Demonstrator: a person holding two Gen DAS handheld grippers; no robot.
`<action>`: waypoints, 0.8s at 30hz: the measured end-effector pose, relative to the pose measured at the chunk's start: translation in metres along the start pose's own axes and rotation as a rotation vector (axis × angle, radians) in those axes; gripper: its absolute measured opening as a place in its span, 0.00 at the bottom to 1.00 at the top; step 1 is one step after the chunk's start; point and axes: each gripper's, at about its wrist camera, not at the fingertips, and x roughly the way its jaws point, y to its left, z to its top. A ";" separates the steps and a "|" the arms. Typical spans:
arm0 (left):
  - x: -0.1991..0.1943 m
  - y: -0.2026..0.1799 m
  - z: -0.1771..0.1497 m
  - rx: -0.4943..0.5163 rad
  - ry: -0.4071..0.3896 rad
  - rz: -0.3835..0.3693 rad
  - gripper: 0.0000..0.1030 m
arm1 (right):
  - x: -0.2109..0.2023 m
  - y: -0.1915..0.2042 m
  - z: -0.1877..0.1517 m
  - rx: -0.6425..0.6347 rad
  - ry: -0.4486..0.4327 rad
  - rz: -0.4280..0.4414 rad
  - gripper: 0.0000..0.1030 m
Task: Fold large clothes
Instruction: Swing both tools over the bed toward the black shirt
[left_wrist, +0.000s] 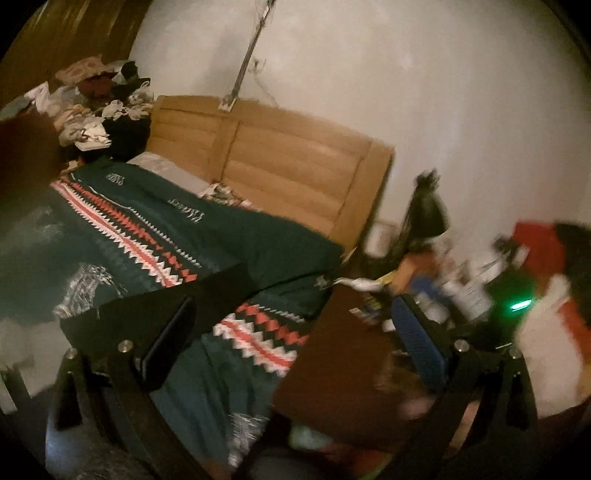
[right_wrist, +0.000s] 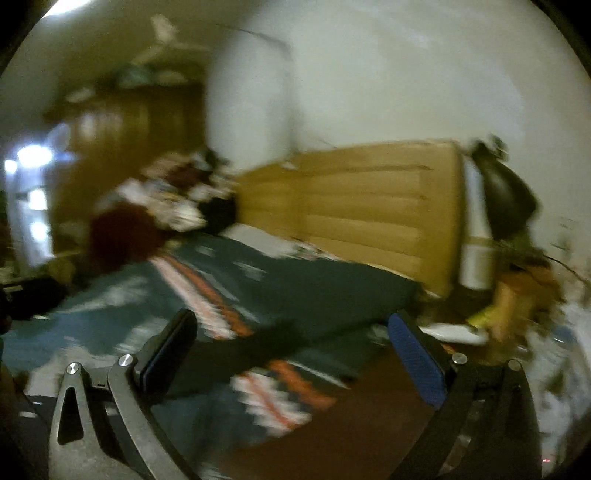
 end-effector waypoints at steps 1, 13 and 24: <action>-0.014 -0.001 -0.002 -0.023 -0.028 -0.030 1.00 | 0.000 0.017 0.004 0.017 -0.019 0.068 1.00; -0.085 0.035 -0.043 -0.249 -0.141 -0.142 1.00 | 0.069 0.272 -0.136 -0.042 0.312 0.670 1.00; -0.206 0.114 -0.050 -0.243 -0.353 0.342 1.00 | -0.069 0.387 -0.275 -0.227 0.795 1.152 1.00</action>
